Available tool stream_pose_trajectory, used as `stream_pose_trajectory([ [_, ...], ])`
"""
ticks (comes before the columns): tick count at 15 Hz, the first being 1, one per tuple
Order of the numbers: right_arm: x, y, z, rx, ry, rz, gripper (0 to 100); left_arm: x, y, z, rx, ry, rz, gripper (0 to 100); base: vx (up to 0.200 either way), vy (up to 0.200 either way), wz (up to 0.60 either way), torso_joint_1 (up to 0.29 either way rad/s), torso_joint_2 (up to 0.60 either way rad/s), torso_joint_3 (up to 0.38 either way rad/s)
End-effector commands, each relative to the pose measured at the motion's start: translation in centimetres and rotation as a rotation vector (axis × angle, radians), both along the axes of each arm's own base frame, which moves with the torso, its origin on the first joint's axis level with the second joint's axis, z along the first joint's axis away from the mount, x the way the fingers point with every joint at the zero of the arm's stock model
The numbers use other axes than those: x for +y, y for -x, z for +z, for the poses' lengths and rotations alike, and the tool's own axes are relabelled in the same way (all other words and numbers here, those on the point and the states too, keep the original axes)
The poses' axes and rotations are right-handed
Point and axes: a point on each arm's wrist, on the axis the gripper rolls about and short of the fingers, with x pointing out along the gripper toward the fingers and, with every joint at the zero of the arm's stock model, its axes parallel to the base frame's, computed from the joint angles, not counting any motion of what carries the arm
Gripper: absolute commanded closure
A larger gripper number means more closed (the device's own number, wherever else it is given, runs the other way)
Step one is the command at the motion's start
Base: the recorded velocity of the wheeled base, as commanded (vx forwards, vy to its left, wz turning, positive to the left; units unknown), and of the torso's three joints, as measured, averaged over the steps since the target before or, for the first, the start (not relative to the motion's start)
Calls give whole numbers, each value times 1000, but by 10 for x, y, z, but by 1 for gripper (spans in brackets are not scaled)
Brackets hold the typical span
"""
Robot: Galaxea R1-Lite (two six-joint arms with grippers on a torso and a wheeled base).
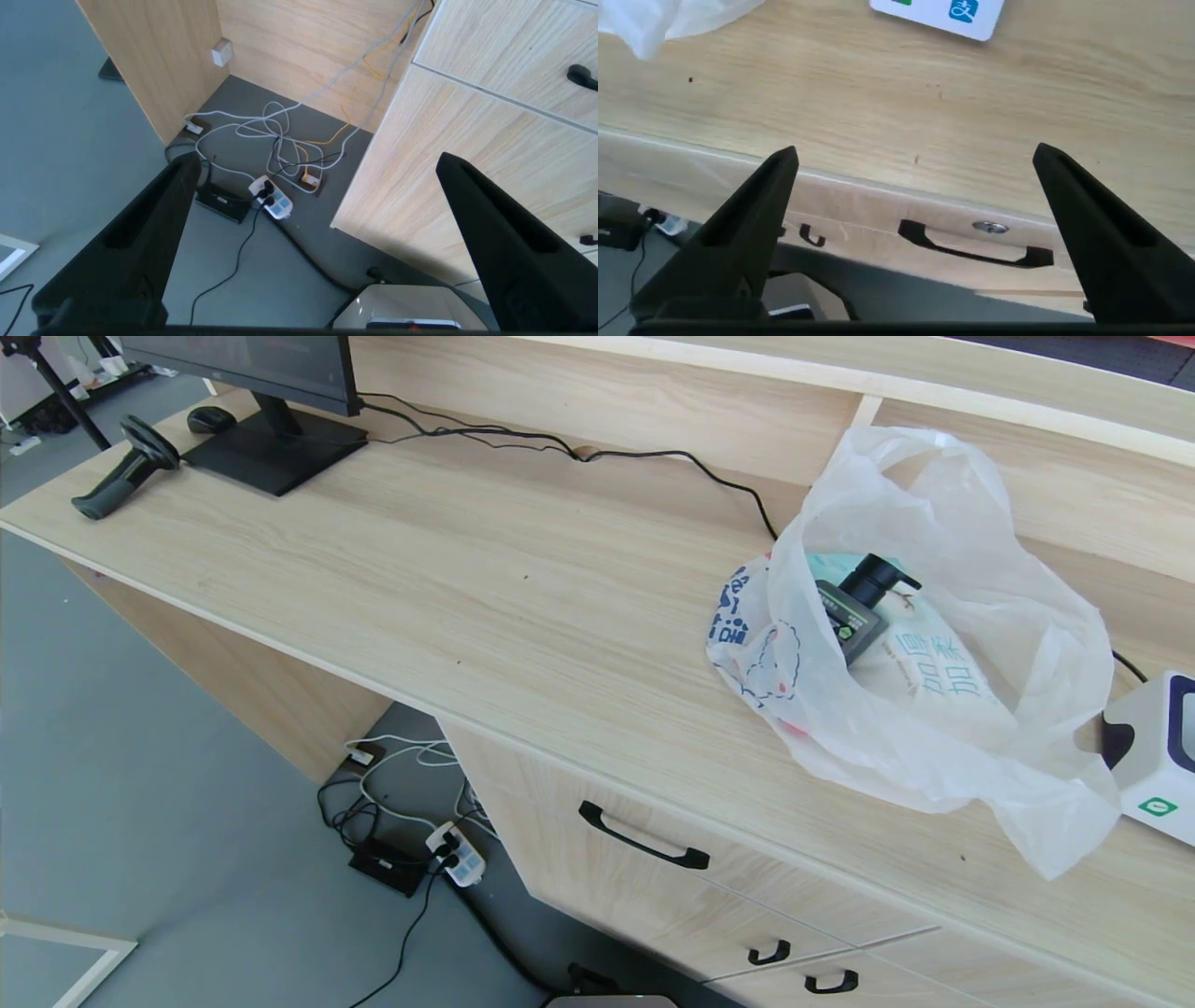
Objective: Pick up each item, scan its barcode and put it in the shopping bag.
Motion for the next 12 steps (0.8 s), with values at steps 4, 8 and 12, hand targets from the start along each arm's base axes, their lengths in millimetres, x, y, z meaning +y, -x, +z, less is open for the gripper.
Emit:
stream_pose_trajectory([
  [4, 3, 13, -32, 4, 37, 270, 0, 0, 0, 0, 1, 0, 1, 0, 0, 0, 0, 0, 0, 0],
  [8, 3, 12, -31, -6, 44, 293, 0, 0, 0, 0, 1, -2, -1, 0, 0, 0, 0, 0, 0, 0],
  [12, 2, 12, -31, -6, 30, 290, 0, 0, 0, 0, 1, 0, -1, 0, 0, 0, 0, 0, 0, 0],
])
